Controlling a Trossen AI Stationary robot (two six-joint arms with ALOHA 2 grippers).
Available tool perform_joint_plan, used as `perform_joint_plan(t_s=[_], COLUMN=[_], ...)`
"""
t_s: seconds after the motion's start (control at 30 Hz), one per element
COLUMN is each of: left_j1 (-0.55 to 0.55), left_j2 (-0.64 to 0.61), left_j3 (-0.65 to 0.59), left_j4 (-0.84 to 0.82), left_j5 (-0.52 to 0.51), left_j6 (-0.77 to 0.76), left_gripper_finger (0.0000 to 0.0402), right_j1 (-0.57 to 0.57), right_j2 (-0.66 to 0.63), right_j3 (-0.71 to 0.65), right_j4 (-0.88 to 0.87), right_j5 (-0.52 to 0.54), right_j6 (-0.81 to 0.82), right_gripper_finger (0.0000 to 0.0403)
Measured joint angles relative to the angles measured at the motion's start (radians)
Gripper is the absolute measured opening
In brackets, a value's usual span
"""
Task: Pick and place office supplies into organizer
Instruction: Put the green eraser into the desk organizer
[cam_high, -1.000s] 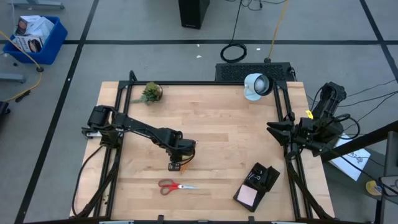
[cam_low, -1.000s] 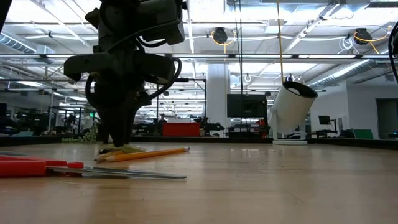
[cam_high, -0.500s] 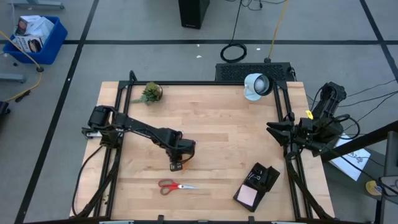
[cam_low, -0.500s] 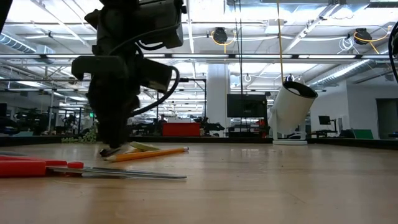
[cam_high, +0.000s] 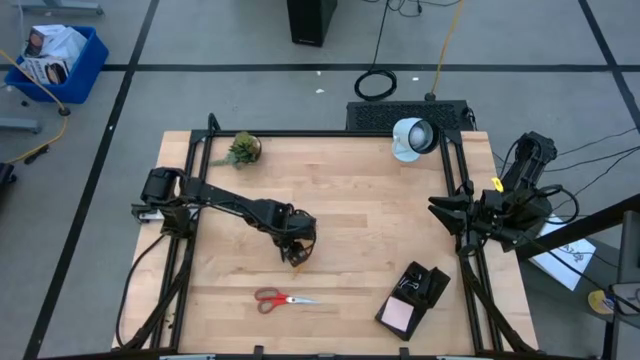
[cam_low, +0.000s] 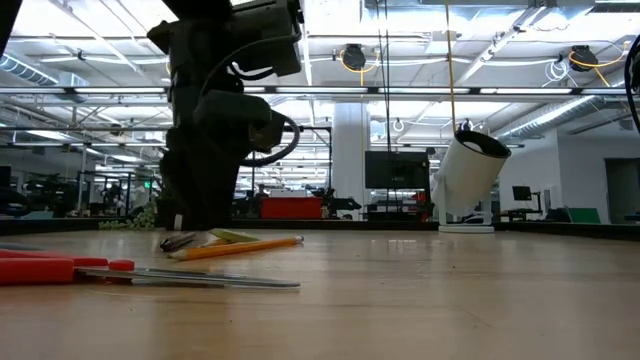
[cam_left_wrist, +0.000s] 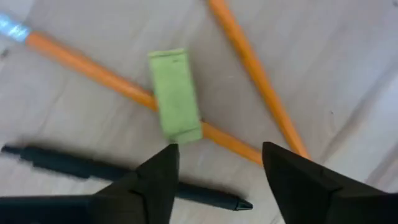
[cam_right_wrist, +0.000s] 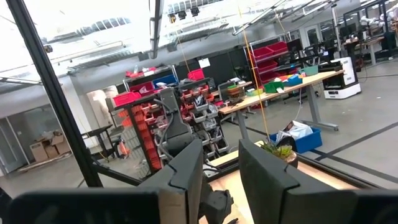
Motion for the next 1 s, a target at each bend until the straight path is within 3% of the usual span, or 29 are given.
perform_joint_plan(t_s=[0.27, 0.57, 0.83, 1.0], left_j1=[0.037, 0.044, 0.044, 0.046], left_j2=[0.000, 0.010, 0.010, 0.022], left_j3=[0.000, 0.000, 0.000, 0.000], left_j4=[0.027, 0.057, 0.012, 0.012], left_j5=[-0.070, -0.078, -0.155, -0.130], left_j6=[-0.147, -0.111, -0.097, -0.104], left_gripper_finger=[0.0268, 0.0269, 0.0269, 0.0269], right_j1=[0.000, 0.000, 0.000, 0.000], right_j2=[0.001, 0.002, 0.002, 0.002], right_j3=[0.000, -0.001, -0.001, -0.001], right_j4=[-0.045, -0.053, -0.053, -0.059], right_j5=[0.000, 0.000, 0.000, 0.000], right_j6=[0.016, 0.043, 0.053, 0.053], right_gripper_finger=[0.0093, 0.0093, 0.0093, 0.0093])
